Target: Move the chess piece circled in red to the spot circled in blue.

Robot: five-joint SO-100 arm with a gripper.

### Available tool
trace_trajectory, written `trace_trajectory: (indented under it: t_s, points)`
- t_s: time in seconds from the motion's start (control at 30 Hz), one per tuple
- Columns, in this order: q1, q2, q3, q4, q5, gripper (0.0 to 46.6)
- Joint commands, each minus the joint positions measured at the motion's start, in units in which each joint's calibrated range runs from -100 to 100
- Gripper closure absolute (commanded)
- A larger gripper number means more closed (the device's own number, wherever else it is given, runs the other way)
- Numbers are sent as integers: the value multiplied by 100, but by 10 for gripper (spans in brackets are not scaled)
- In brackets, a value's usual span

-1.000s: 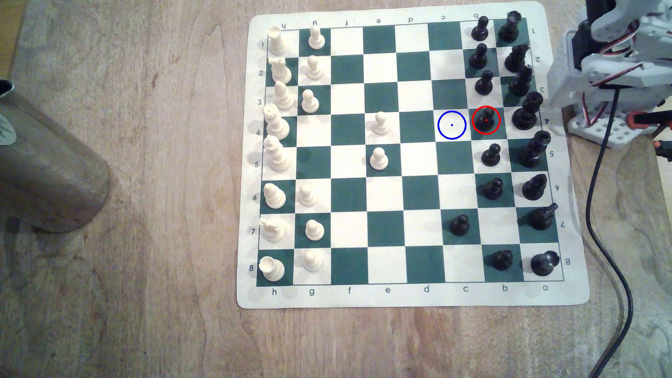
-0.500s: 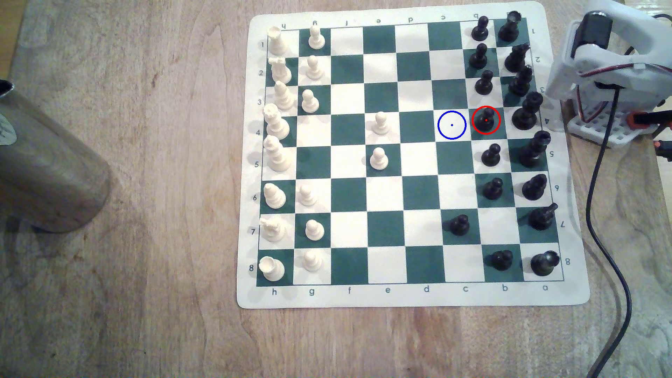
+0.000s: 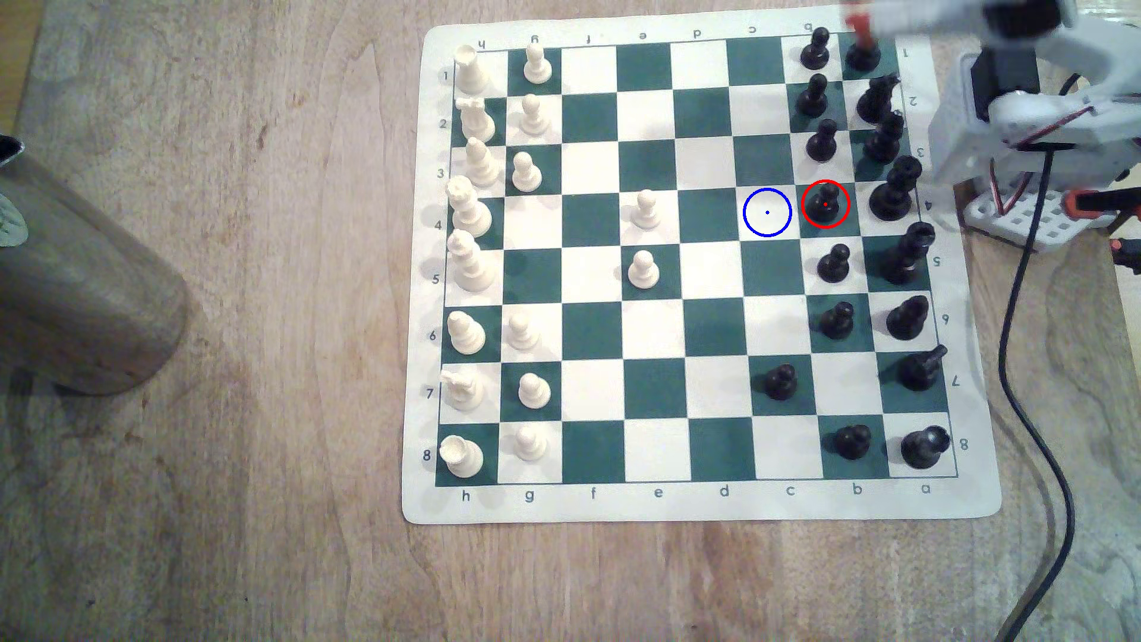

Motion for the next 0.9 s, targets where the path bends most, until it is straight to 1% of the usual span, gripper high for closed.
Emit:
trace_trajectory:
  t_s: [0.0,0.03,0.07,0.13,0.23,0.3,0.5,0.57,0.7,0.87]
  points:
    - [-928,413,-335,625,-322,351]
    - [-1194,447,-190,723,-459,328]
    - [-1335,464,-63,739,-542,318]
    - [-1530,506,182,739,-659,315]
    - [-1624,702,536,715,-737,325]
    - [-1585,812,635,715,-737,325]
    - [-1272,761,1370,674,-698,298]
    - [-1249,897,1415,666,-694,300]
    - [-1108,1398,1424,527,-611,304]
    - [-881,2009,1533,43,-527,311]
